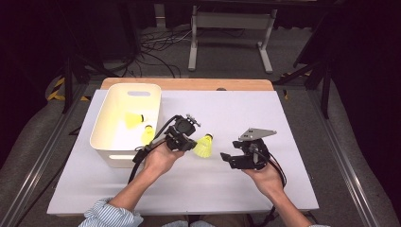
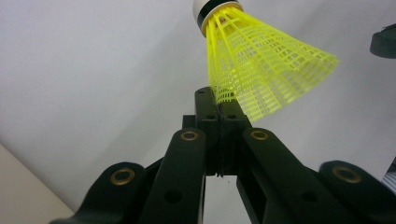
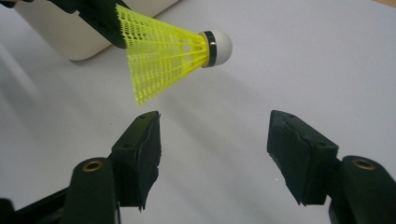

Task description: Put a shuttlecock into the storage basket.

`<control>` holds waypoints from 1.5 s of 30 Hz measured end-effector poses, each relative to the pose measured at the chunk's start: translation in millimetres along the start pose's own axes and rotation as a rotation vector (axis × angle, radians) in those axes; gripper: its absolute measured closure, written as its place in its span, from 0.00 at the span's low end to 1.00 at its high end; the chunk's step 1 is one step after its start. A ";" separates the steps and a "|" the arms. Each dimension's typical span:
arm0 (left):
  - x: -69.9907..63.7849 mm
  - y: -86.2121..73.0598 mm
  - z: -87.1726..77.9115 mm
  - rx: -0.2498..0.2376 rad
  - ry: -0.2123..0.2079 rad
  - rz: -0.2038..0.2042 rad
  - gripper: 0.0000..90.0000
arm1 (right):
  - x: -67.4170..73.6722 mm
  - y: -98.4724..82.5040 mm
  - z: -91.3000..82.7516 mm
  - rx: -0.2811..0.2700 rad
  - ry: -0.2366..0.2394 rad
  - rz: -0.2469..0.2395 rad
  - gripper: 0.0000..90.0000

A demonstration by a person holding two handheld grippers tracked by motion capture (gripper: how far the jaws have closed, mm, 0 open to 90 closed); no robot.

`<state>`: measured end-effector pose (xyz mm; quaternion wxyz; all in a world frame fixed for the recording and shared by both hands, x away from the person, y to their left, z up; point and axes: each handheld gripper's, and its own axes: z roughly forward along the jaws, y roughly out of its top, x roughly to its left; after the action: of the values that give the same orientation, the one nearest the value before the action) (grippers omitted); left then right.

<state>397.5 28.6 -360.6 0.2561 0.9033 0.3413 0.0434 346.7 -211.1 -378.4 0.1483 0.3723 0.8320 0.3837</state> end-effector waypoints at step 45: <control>7.2 -3.1 -26.0 -0.030 0.004 -0.015 1.00 | -25.1 -71.8 -31.0 -0.160 -0.147 0.085 0.18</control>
<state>394.6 46.5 -340.4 0.2693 0.8967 0.3479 0.0484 310.9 -276.6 -412.6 0.2217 0.4212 0.7691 0.4266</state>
